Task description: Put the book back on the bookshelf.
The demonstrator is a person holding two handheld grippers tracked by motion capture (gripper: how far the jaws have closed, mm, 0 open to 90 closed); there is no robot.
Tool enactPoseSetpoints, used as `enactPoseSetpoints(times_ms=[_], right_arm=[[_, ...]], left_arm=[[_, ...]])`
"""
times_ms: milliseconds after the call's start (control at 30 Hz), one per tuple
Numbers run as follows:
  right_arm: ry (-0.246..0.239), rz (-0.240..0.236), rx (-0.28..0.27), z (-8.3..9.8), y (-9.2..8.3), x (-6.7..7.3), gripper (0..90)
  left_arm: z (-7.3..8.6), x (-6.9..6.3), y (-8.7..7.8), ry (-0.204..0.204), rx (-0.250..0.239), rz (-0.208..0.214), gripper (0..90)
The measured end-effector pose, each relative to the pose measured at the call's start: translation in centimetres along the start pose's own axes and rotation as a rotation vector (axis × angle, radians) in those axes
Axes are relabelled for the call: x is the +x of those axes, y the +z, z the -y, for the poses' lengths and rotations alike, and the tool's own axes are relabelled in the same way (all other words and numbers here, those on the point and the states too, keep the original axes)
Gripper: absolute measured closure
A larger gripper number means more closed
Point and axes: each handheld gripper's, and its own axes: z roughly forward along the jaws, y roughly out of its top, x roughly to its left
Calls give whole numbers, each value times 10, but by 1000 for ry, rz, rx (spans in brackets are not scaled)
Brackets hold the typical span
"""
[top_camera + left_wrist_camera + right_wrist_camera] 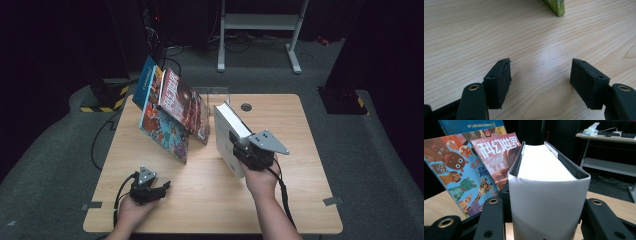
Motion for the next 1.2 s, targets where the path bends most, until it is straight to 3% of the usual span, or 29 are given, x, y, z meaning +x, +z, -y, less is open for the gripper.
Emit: enactPoseSetpoints(times_ms=[533, 1200], right_arm=[[14, 37, -29, -13, 25, -4, 541], [17, 66, -6, -23, 69, -3, 541]], left_arm=[[0, 2, 0, -15, 3, -3, 324], [0, -1, 0, 0, 8, -12, 284]])
